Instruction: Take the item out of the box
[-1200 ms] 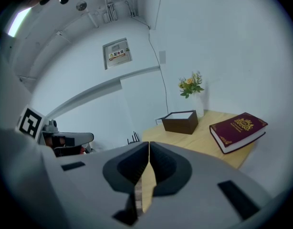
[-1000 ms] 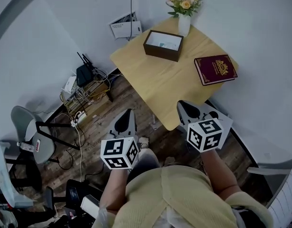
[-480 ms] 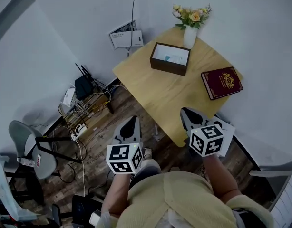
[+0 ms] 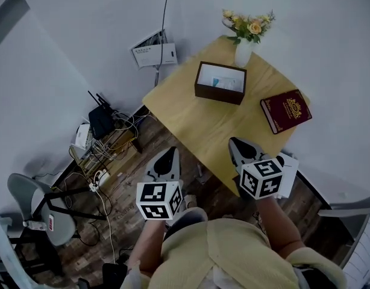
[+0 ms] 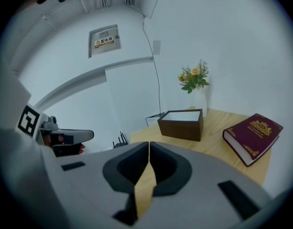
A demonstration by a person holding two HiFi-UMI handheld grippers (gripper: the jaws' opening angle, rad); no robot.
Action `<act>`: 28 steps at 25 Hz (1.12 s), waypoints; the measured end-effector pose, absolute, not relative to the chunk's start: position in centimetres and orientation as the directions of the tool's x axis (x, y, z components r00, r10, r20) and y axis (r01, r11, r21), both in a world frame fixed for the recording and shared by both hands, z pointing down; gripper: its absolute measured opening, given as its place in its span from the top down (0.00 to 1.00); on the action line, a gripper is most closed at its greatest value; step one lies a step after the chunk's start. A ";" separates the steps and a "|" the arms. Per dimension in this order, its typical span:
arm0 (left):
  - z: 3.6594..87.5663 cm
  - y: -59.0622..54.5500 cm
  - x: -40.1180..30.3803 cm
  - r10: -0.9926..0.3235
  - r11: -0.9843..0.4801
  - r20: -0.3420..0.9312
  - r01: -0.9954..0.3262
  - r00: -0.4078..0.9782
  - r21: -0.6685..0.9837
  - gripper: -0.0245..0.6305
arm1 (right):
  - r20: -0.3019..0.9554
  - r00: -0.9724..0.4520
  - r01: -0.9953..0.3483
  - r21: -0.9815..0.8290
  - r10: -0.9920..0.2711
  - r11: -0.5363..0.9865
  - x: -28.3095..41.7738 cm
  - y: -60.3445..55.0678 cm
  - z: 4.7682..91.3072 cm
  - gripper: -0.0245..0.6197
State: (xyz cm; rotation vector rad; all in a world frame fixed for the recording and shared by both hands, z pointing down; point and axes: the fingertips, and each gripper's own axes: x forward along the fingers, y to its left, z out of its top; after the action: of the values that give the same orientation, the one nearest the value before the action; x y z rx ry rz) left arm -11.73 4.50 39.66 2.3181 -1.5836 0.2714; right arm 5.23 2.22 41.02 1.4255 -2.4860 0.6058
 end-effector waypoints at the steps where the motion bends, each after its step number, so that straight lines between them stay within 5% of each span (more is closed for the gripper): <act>1: 39.7 4.1 -11.9 -0.864 -0.346 0.332 -0.926 0.378 0.152 0.93 | 0.380 -0.502 -0.864 -0.245 -0.777 0.439 5.0 2.0 41.1 0.92; 13: 40.4 1.4 -14.4 -0.815 -0.434 0.356 -0.888 0.458 0.149 0.93 | 0.383 -0.430 -0.901 -0.231 -0.818 0.366 2.5 0.0 41.0 0.91; 28: 39.3 -1.7 -9.1 -0.810 -0.462 0.335 -0.875 0.482 0.145 0.93 | 0.366 -0.436 -0.899 -0.220 -0.822 0.379 6.7 -2.4 39.8 0.91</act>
State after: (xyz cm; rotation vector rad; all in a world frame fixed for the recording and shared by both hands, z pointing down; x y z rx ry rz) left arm -9.11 -1.68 39.27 2.4362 -1.4276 0.3152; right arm 6.73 -2.42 39.81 1.5439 -2.4401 0.5783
